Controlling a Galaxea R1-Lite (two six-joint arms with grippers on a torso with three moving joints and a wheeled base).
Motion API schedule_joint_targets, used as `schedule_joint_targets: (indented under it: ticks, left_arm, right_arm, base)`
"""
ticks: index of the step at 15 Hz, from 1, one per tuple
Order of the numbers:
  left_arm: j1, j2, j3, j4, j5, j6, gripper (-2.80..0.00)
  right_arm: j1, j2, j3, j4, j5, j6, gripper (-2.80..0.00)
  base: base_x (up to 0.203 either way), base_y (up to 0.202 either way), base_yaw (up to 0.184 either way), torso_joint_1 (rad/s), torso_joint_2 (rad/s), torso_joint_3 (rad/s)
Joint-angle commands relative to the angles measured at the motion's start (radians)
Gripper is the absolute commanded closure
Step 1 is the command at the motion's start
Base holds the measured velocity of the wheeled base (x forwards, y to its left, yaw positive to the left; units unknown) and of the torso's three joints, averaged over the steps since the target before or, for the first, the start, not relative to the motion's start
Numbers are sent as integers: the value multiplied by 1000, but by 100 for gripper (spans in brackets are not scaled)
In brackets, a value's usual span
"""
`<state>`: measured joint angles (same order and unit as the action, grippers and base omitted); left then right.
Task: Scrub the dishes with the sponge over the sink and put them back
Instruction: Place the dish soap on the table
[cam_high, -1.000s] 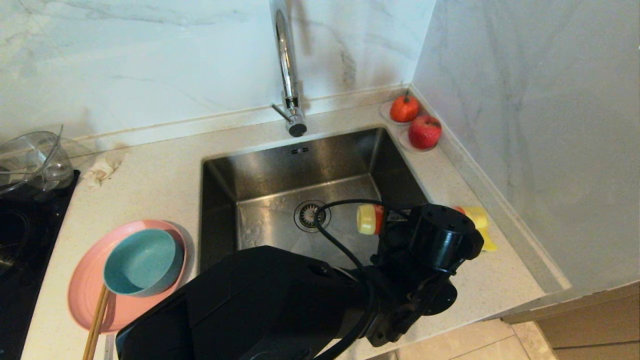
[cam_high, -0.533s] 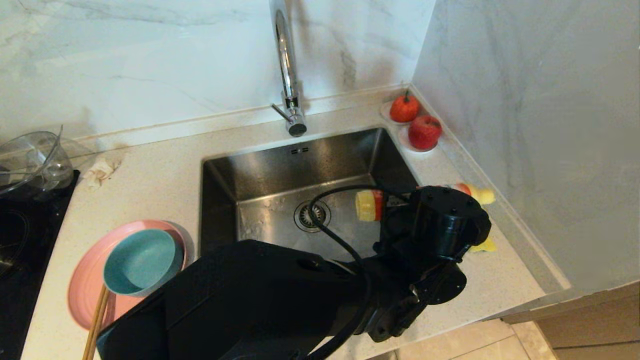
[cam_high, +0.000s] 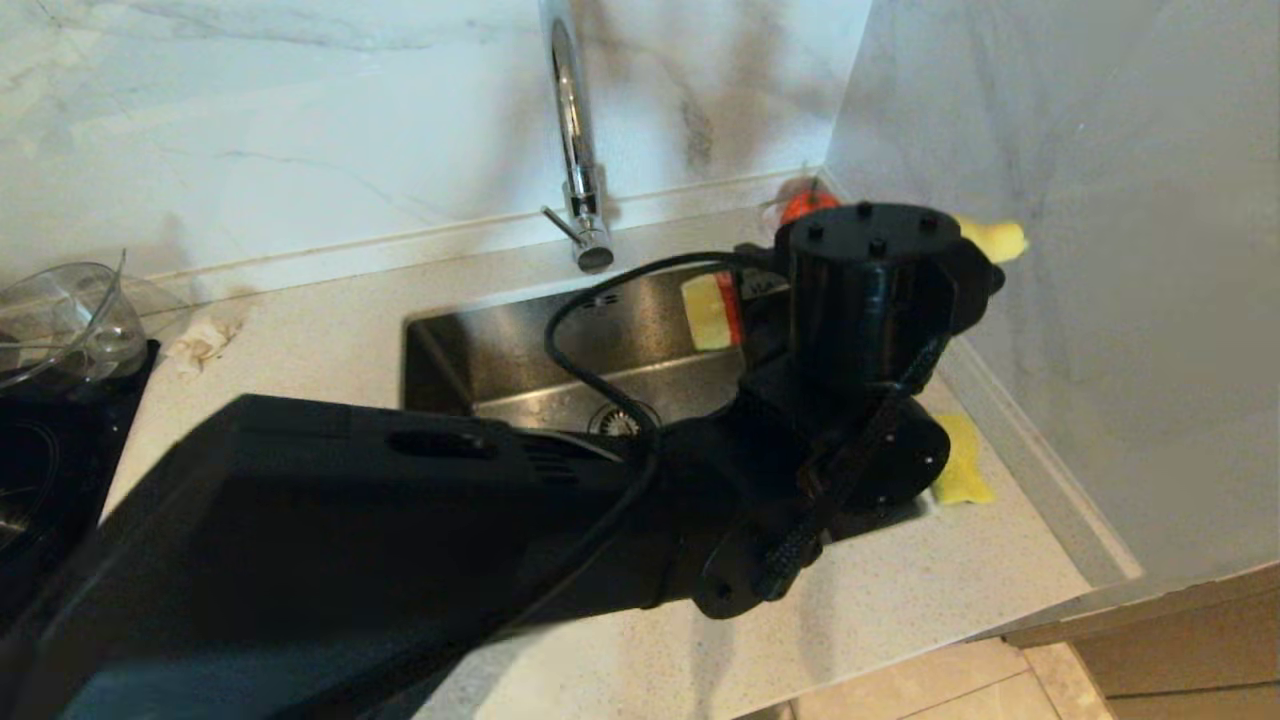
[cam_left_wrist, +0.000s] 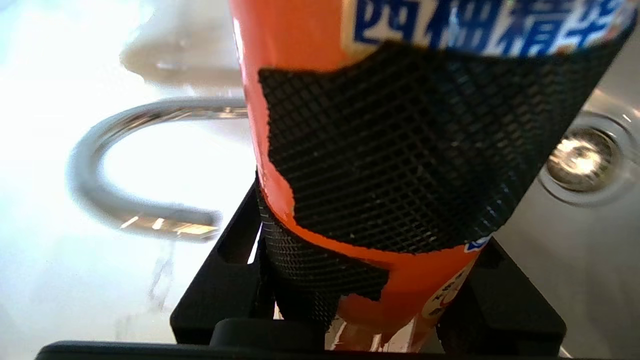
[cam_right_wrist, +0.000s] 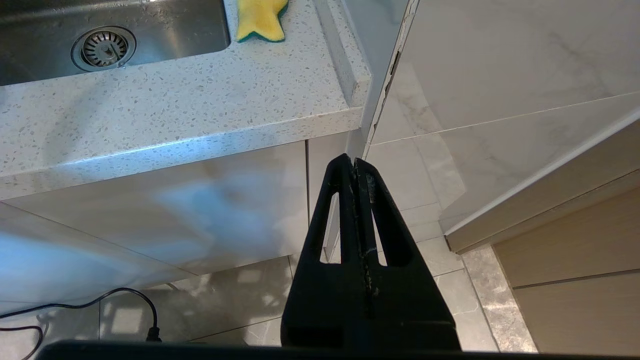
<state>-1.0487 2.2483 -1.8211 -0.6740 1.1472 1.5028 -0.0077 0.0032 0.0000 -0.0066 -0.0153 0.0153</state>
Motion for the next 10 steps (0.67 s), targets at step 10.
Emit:
schedule_joint_targets:
  ticks: [10]
  left_arm:
    - [-7, -206, -66, -76, 3, -4, 0]
  right_arm:
    - [0, 0, 0, -1, 0, 0, 0]
  base:
    - [0, 0, 0, 0, 0, 0]
